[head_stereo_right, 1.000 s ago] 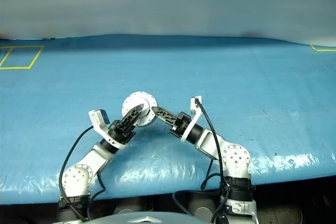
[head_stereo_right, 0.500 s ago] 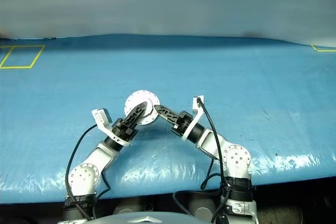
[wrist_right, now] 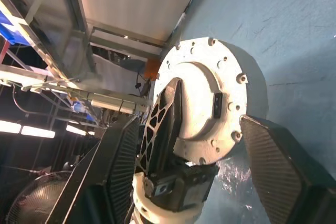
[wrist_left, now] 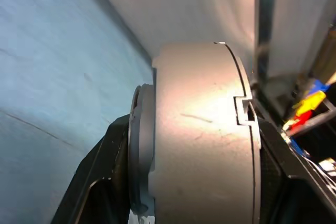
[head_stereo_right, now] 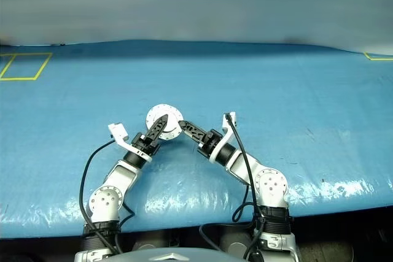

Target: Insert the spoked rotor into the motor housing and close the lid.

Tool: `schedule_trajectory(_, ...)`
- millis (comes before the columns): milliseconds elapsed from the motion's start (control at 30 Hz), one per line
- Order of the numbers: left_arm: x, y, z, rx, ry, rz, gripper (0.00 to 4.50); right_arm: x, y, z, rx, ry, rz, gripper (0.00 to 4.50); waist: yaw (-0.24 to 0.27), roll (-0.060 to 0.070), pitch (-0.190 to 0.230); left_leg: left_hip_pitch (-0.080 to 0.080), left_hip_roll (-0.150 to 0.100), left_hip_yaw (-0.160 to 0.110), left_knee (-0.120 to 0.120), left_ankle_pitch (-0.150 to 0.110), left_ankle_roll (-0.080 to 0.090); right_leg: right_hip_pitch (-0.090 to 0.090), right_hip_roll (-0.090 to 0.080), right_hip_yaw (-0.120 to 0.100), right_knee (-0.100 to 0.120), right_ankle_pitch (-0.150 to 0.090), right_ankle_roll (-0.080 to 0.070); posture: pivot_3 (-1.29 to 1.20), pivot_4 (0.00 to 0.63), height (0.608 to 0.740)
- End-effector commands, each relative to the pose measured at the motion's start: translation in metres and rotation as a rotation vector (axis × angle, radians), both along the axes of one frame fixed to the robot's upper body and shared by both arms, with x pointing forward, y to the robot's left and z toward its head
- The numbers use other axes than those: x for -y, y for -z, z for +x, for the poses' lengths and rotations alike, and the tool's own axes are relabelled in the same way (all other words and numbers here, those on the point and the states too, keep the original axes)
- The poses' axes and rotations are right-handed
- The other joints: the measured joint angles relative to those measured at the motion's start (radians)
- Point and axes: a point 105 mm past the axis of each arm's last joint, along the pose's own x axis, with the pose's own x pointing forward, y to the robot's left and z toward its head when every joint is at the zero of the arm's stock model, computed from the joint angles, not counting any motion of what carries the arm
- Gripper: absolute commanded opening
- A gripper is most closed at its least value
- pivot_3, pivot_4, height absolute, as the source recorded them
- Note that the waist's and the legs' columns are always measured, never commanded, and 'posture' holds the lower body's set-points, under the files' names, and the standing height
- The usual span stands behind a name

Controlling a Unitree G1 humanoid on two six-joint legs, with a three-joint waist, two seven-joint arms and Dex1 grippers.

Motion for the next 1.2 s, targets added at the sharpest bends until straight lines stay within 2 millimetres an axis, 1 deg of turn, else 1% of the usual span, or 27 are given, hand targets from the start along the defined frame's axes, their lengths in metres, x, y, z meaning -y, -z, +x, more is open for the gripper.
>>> schedule_trajectory(33, -0.011, -0.025, 0.012, 0.112, -0.098, 0.012, 2.77, 0.004, -0.013, 0.003, 0.049, 0.017, 0.013, 3.2, 0.002, 0.0, 0.0, 0.0, 0.0, 0.0, 0.0, 0.0, 0.0, 0.0, 0.0, 0.0, 0.0, 0.0, 0.0, 0.0, 0.15, 0.74)
schedule_trajectory(133, -0.039, -0.032, 0.028, 0.141, -0.236, 0.042, 2.77, 0.005, -0.01, 0.003, 0.048, 0.029, -0.014, 3.2, 0.006, -0.001, 0.001, 0.0, 0.0, 0.0, 0.0, 0.0, 0.0, 0.0, 0.0, 0.0, 0.0, 0.0, 0.001, 0.0, 0.15, 0.74)
schedule_trajectory(167, -0.049, -0.031, 0.033, 0.129, -0.282, 0.055, 2.77, 0.006, -0.009, 0.004, 0.045, 0.037, -0.02, 3.2, 0.006, -0.002, 0.001, 0.0, -0.001, 0.0, 0.0, 0.0, 0.0, 0.0, 0.0, 0.0, 0.0, 0.0, 0.001, 0.0, 0.15, 0.74)
schedule_trajectory(233, -0.063, -0.026, 0.039, 0.104, -0.342, 0.093, 2.77, 0.006, -0.008, 0.004, 0.048, 0.044, -0.033, 3.2, 0.002, -0.003, 0.002, 0.0, -0.002, 0.0, 0.001, 0.0, 0.0, 0.0, 0.001, -0.001, 0.0, 0.0, 0.001, 0.0, 0.15, 0.74)
schedule_trajectory(333, -0.074, -0.013, 0.045, 0.053, -0.373, 0.132, 2.77, 0.009, -0.008, 0.007, 0.056, 0.072, -0.032, 3.2, 0.002, -0.003, 0.002, 0.0, -0.002, 0.0, 0.0, 0.0, 0.0, 0.0, 0.001, 0.0, 0.0, 0.002, 0.004, 0.0, 0.15, 0.74)
schedule_trajectory(433, -0.073, 0.008, 0.048, -0.045, -0.332, 0.164, 2.77, 0.009, -0.004, 0.006, 0.048, 0.075, -0.051, 3.2, 0.006, -0.003, 0.002, -0.001, -0.002, 0.0, 0.0, 0.0, 0.0, 0.0, 0.001, 0.0, -0.001, 0.003, 0.005, 0.0, 0.15, 0.74)
schedule_trajectory(467, -0.074, 0.014, 0.049, -0.076, -0.344, 0.183, 2.77, 0.008, -0.003, 0.006, 0.046, 0.076, -0.055, 3.2, 0.008, -0.004, 0.001, -0.001, -0.002, 0.0, 0.0, 0.0, 0.0, 0.0, 0.001, -0.001, -0.001, 0.003, 0.005, 0.0, 0.15, 0.74)
schedule_trajectory(500, -0.075, 0.016, 0.049, -0.081, -0.35, 0.176, 2.77, 0.008, -0.003, 0.006, 0.05, 0.074, -0.064, 3.2, 0.009, -0.005, 0.001, -0.001, -0.001, -0.001, 0.001, 0.0, 0.0, 0.0, 0.0, -0.001, -0.001, 0.003, 0.005, 0.0, 0.15, 0.74)
schedule_trajectory(533, -0.077, 0.017, 0.048, -0.084, -0.36, 0.177, 2.97, 0.008, -0.002, 0.006, 0.048, 0.076, -0.068, 3.24, 0.008, -0.005, 0.001, -0.001, -0.001, -0.001, 0.001, 0.0, 0.0, 0.001, 0.0, -0.001, -0.002, 0.003, 0.006, 0.0, 0.15, 0.74)
schedule_trajectory(600, -0.079, 0.02, 0.046, -0.098, -0.365, 0.197, 3.42, 0.008, -0.001, 0.006, 0.047, 0.076, -0.072, 3.25, 0.005, -0.005, 0.001, -0.001, -0.001, 0.0, 0.002, 0.0, 0.001, 0.001, 0.0, -0.001, -0.002, 0.004, 0.006, 0.0, 0.15, 0.74)
schedule_trajectory(700, -0.083, 0.026, 0.04, -0.117, -0.361, 0.238, 4.38, 0.007, -0.001, 0.007, 0.05, 0.072, -0.076, 3.25, 0.003, -0.004, 0.0, 0.003, -0.001, 0.0, 0.001, 0.0, 0.0, 0.003, -0.001, 0.0, -0.001, 0.004, 0.006, 0.0, 0.15, 0.74)
schedule_trajectory(733, -0.085, 0.027, 0.038, -0.126, -0.364, 0.253, 4.47, 0.006, -0.001, 0.006, 0.052, 0.069, -0.078, 3.25, 0.0, -0.004, 0.0, 0.004, 0.0, 0.0, 0.001, 0.0, 0.0, 0.004, 0.0, 0.0, 0.0, 0.003, 0.005, 0.0, 0.15, 0.74)
schedule_trajectory(767, -0.09, 0.027, 0.036, -0.125, -0.391, 0.261, 4.47, 0.005, 0.0, 0.006, 0.056, 0.065, -0.084, 3.25, -0.003, -0.004, 0.0, 0.005, 0.001, 0.001, 0.001, 0.0, 0.0, 0.004, 0.0, 0.0, 0.001, 0.003, 0.005, 0.0, 0.15, 0.74)
schedule_trajectory(867, -0.129, 0.023, 0.026, -0.137, -0.568, 0.293, 4.47, 0.004, 0.004, 0.006, 0.053, 0.06, -0.089, 3.25, -0.013, -0.004, 0.0, 0.006, 0.002, 0.001, 0.001, 0.0, 0.0, 0.003, 0.001, 0.0, 0.003, 0.003, 0.003, 0.0, 0.15, 0.74)
schedule_trajectory(967, -0.157, 0.028, 0.016, -0.181, -0.691, 0.367, 4.47, 0.003, 0.005, 0.005, 0.06, 0.05, -0.095, 3.25, -0.02, -0.004, 0.0, 0.006, 0.002, 0.001, 0.0, 0.0, -0.001, 0.003, 0.002, 0.001, 0.003, 0.003, 0.002, 0.0, 0.15, 0.74)
schedule_trajectory(1033, -0.17, 0.026, 0.009, -0.17, -0.744, 0.424, 4.47, 0.0, 0.005, 0.001, 0.085, 0.023, -0.124, 3.25, -0.02, -0.004, 0.0, 0.007, 0.002, 0.001, -0.001, 0.001, -0.001, 0.003, 0.003, 0.001, 0.003, 0.003, 0.001, 0.0, 0.15, 0.74)
schedule_trajectory(1133, -0.178, 0.017, 0.005, -0.124, -0.789, 0.549, 4.47, -0.001, -0.006, -0.002, 0.175, 0.016, -0.134, 3.25, -0.014, -0.004, 0.0, 0.006, 0.002, 0.001, -0.001, 0.001, -0.001, 0.002, 0.001, 0.0, 0.003, 0.002, 0.001, 0.0, 0.15, 0.74)
schedule_trajectory(1200, -0.158, 0.002, 0.006, -0.026, -0.686, 0.548, 4.47, 0.002, -0.01, 0.001, 0.235, 0.057, -0.188, 3.25, -0.007, -0.004, 0.0, 0.004, 0.002, 0.001, -0.001, 0.001, -0.001, 0.002, 0.0, 0.0, 0.002, 0.003, 0.002, 0.0, 0.15, 0.74)
